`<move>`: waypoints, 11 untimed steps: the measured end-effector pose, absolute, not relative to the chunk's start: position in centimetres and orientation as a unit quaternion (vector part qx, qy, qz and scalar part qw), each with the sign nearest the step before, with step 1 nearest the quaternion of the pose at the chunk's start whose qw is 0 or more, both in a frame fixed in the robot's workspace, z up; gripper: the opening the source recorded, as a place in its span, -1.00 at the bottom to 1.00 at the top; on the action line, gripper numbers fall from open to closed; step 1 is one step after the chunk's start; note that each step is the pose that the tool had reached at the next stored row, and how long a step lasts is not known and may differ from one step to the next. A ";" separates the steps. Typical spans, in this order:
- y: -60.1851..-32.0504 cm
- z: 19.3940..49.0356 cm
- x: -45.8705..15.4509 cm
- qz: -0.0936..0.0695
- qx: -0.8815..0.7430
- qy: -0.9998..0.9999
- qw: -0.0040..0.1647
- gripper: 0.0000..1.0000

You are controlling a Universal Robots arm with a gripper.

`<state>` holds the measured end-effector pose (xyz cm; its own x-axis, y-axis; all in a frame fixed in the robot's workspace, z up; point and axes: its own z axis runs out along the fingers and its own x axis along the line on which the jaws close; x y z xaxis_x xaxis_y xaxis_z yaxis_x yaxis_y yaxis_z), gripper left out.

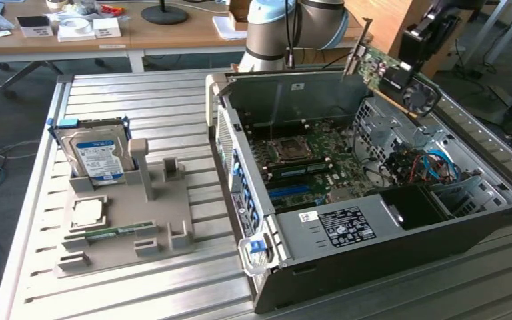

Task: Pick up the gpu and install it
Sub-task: 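Insert the gpu into the slot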

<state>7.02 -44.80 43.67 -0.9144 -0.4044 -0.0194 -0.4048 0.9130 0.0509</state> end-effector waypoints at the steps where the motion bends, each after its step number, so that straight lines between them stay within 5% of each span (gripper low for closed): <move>1: -44.8 43.7 7.0 0.027 -0.216 0.976 0.004 -0.47; 11: -44.8 43.6 7.0 0.027 -0.304 0.952 0.001 -0.47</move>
<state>7.01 -44.80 43.60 -0.8155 -0.5784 -0.0194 -0.5786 0.8140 0.0510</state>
